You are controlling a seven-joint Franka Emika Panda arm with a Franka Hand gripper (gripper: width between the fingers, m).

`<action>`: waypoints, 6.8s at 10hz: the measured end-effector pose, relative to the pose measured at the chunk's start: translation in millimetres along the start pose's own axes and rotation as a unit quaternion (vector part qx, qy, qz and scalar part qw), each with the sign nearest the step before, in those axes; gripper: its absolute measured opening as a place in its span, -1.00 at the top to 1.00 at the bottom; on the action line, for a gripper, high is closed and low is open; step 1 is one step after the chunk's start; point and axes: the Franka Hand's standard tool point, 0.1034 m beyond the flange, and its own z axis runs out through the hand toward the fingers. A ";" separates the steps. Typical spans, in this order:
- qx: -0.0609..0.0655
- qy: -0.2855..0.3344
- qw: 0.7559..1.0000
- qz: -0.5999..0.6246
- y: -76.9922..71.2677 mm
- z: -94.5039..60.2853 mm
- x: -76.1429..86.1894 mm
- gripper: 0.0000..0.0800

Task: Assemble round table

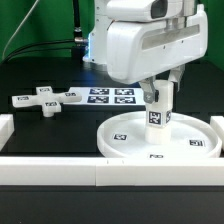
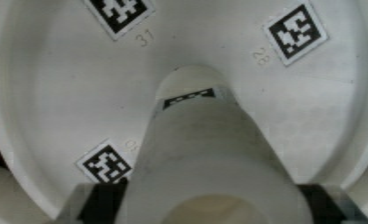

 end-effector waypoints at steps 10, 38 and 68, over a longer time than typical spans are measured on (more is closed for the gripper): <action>0.007 0.012 0.921 0.390 3.2 1.4 -2.8 -0.02; 0.061 0.013 0.813 0.578 -4.6 4.9 1.5 -0.62; -0.034 -0.015 0.909 -0.416 -0.3 9.9 1.1 -0.62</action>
Offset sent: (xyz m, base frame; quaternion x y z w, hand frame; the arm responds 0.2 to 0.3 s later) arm 0.0000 0.0000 0.0000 0.0000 0.0000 0.1938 0.9810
